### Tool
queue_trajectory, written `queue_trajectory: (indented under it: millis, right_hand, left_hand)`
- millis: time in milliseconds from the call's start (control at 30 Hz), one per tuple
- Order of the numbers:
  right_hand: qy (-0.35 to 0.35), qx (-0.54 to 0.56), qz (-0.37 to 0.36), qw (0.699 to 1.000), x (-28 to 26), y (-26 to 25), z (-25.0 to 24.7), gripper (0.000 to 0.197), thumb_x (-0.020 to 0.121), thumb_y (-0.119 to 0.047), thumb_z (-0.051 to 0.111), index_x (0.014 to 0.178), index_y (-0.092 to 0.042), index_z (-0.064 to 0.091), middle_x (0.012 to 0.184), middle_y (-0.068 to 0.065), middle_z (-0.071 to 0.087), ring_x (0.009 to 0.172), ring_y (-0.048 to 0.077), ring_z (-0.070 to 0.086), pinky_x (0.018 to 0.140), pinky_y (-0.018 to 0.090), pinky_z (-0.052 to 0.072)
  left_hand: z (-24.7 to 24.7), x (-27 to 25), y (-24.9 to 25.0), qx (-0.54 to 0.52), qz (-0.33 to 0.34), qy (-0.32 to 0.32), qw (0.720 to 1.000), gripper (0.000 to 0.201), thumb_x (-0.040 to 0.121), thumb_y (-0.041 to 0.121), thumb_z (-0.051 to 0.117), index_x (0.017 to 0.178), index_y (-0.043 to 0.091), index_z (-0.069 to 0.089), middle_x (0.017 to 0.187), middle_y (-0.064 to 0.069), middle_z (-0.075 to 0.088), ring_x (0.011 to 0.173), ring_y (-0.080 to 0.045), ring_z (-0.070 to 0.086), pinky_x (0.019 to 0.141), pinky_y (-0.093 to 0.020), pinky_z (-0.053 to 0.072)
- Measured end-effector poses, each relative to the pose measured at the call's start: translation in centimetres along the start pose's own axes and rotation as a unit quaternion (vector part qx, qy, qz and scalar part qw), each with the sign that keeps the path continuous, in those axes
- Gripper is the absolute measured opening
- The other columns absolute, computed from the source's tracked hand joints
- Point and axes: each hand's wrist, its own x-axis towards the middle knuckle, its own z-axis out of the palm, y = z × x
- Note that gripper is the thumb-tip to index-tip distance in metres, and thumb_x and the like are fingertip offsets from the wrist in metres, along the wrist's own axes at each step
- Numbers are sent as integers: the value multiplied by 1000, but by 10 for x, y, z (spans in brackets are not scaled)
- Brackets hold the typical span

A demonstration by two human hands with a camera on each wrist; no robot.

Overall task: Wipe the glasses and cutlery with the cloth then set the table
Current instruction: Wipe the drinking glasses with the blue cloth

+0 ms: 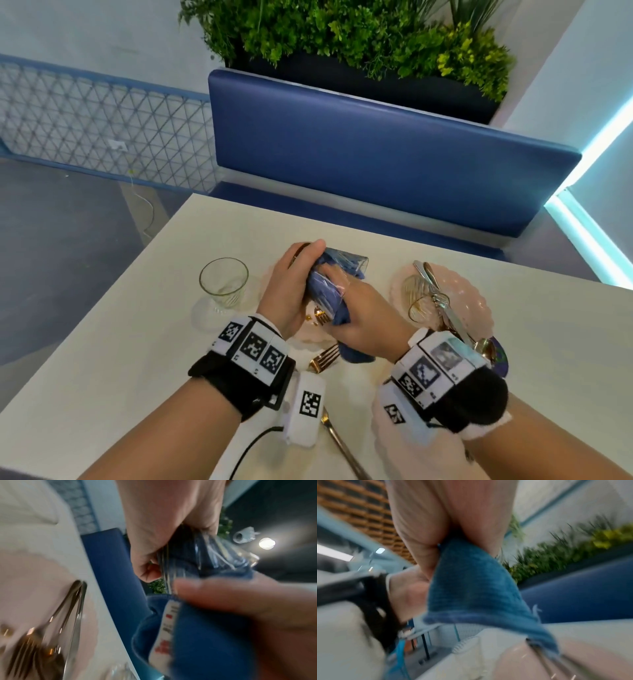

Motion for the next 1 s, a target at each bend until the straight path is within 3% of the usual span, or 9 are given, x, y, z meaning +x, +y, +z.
queue_trajectory:
  millis: [100,200,300,400,533,633,700,900,1000]
  right_hand:
    - [19,310,80,947,-1,1,3,69,69,6,73,129,-11,43,115,1,58,105,9,58,94,20,48]
    - [49,422,134,895,-6,1,10,67,62,5,70,125,-9,49,116,10,61,106,22,60,91,31,52]
    - [-1,140,41,989,-7,3,11,56,72,11,63,120,-14,52,115,8,60,103,19,59,89,28,50]
    - [-68,-167,-83,980,-2,2,30,45,73,7,62,117,-2,59,116,16,62,108,22,52,96,35,42]
    - [-67,170,71,980,-7,1,40,56,70,5,62,121,-14,50,100,-7,62,87,8,59,83,25,53]
    - [-72,477,154,862,-13,0,31,55,58,14,63,103,-18,58,84,-8,69,77,7,65,67,21,53]
    - [-92,532,173,824,-10,-1,32,45,57,15,58,92,-13,60,74,-6,70,70,7,67,61,22,54]
    - [-127,154,33,979,-14,-1,51,62,70,-19,79,123,-7,50,116,9,58,101,14,55,93,22,46]
    - [-140,-27,-26,990,-21,1,58,73,72,-30,77,133,-11,43,130,7,50,112,14,44,99,22,34]
  left_hand:
    - [2,-5,11,45,102,-12,994,10,82,25,63,87,18,58,80,0,62,73,-11,62,64,-24,53]
    - [-5,-13,12,136,90,-62,985,31,71,40,67,95,24,56,89,0,61,80,-13,61,71,-28,54]
    - [-25,-25,23,206,-111,-130,964,51,81,64,48,105,21,57,88,-9,62,70,-20,59,58,-30,51]
    - [-38,-31,30,177,-246,-81,949,66,85,71,27,76,17,64,55,-5,52,44,-14,42,39,-15,29]
    - [-31,-33,15,266,-84,37,960,36,88,48,53,65,19,52,48,4,45,39,-10,37,38,-16,23]
    - [-34,-38,6,314,95,46,944,25,88,33,58,69,17,54,49,11,52,43,-4,45,37,-13,32]
    - [-39,-41,-1,322,118,38,939,25,86,34,61,68,18,55,50,12,53,46,-4,46,38,-13,33]
    - [-52,-46,-9,181,-115,94,972,30,85,43,57,65,21,53,53,2,53,54,-14,47,51,-20,33]
    - [-52,-47,-10,158,-193,120,961,34,86,48,54,65,20,54,43,4,51,52,-13,45,52,-21,32]
